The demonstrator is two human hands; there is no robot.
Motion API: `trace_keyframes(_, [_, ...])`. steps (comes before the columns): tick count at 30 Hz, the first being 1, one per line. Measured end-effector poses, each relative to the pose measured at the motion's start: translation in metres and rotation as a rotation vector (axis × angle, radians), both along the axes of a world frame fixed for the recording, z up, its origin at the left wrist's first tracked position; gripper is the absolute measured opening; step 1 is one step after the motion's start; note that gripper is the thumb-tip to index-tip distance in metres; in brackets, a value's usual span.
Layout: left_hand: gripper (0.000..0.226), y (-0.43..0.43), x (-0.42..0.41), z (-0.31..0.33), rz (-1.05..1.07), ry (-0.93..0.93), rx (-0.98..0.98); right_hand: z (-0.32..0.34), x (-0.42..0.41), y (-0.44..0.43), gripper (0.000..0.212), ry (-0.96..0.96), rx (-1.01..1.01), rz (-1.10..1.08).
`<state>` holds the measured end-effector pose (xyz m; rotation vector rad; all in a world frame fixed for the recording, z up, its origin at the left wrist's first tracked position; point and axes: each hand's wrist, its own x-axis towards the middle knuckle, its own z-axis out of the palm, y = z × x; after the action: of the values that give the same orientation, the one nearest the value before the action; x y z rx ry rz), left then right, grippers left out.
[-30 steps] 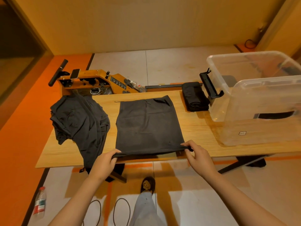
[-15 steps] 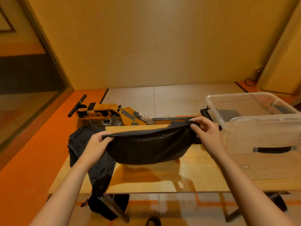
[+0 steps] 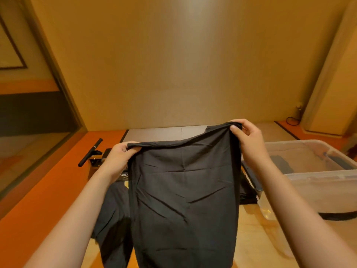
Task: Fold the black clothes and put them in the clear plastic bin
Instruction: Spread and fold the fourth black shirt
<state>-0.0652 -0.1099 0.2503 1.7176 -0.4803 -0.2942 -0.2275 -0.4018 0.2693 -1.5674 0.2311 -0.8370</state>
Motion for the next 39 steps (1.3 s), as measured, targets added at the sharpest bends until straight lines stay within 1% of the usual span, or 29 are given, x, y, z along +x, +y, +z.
trace_keyframes(3, [0.019, -0.022, 0.039, -0.008, 0.052, -0.016, 0.064, -0.010, 0.041, -0.016, 0.017, 0.066, 0.075, -0.020])
trace_keyframes(5, [0.019, -0.037, 0.064, -0.004, 0.098, -0.051, 0.073, -0.010, 0.066, -0.029, 0.017, 0.079, 0.123, -0.051])
trace_keyframes(9, [0.023, -0.063, 0.107, 0.023, 0.104, -0.147, 0.030, 0.010, 0.101, -0.046, 0.014, 0.013, 0.183, -0.036])
trace_keyframes(12, [0.023, -0.073, 0.123, 0.040, 0.085, -0.219, 0.012, 0.021, 0.113, -0.052, 0.014, -0.071, 0.209, 0.021])
trace_keyframes(14, [0.023, -0.074, 0.128, 0.041, 0.083, -0.255, 0.003, 0.018, 0.113, -0.055, 0.016, -0.107, 0.238, 0.053])
trace_keyframes(17, [0.021, -0.070, 0.121, 0.027, 0.076, -0.332, 0.098, -0.002, 0.102, -0.055, 0.020, -0.105, 0.288, 0.076])
trace_keyframes(20, [0.027, -0.061, 0.094, -0.016, 0.051, -0.381, 0.278, -0.046, 0.072, -0.047, 0.018, 0.032, 0.235, 0.092])
trace_keyframes(22, [0.031, -0.051, 0.071, -0.060, 0.010, -0.386, 0.401, -0.092, 0.046, -0.038, 0.018, 0.149, 0.212, 0.076])
trace_keyframes(26, [0.027, -0.029, 0.009, -0.160, -0.138, -0.277, 0.597, -0.198, -0.012, -0.022, 0.014, 0.425, 0.236, 0.041])
trace_keyframes(28, [0.030, -0.016, -0.028, -0.205, -0.158, -0.186, 0.664, -0.245, -0.039, -0.014, 0.015, 0.553, 0.228, 0.059])
trace_keyframes(30, [0.028, -0.007, -0.056, -0.240, -0.161, -0.136, 0.730, -0.280, -0.065, -0.003, 0.019, 0.666, 0.241, 0.079])
trace_keyframes(33, [0.023, 0.005, -0.087, -0.271, -0.157, -0.116, 0.816, -0.304, -0.097, 0.009, 0.018, 0.742, 0.296, 0.086])
trace_keyframes(37, [0.033, 0.019, -0.114, -0.289, -0.113, -0.132, 0.845, -0.313, -0.128, 0.019, 0.018, 0.767, 0.236, 0.132])
trace_keyframes(39, [0.036, 0.026, -0.127, -0.292, -0.133, -0.161, 0.855, -0.312, -0.140, 0.022, 0.017, 0.771, 0.197, 0.140])
